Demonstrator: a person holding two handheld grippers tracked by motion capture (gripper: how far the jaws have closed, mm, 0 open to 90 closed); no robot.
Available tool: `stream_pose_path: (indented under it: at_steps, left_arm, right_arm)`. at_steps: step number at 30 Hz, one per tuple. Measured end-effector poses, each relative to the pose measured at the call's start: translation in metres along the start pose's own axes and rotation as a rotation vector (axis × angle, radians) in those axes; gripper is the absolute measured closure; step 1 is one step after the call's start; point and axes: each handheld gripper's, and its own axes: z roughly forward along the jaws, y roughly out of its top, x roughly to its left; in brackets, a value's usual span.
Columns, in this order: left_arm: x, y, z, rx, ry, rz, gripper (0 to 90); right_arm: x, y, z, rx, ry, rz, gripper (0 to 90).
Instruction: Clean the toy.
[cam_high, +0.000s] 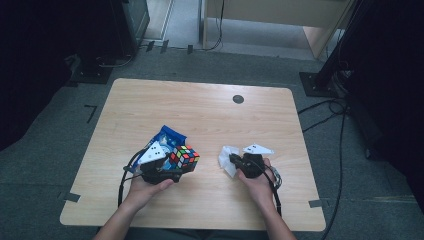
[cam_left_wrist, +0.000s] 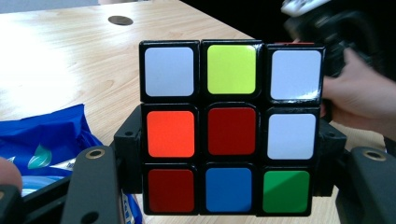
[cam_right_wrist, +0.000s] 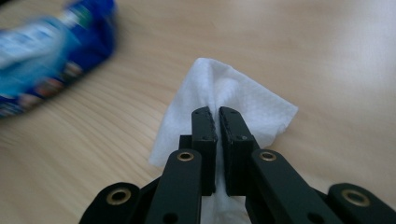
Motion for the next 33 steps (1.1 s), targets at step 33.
stream_pose_path:
  at_steps: [33]
  left_arm:
    - [-0.030, 0.001, 0.001, -0.056, -0.081, 0.159, 34.0]
  right_arm:
    - [0.066, 0.024, -0.026, -0.180, 0.130, -0.125, 86.4]
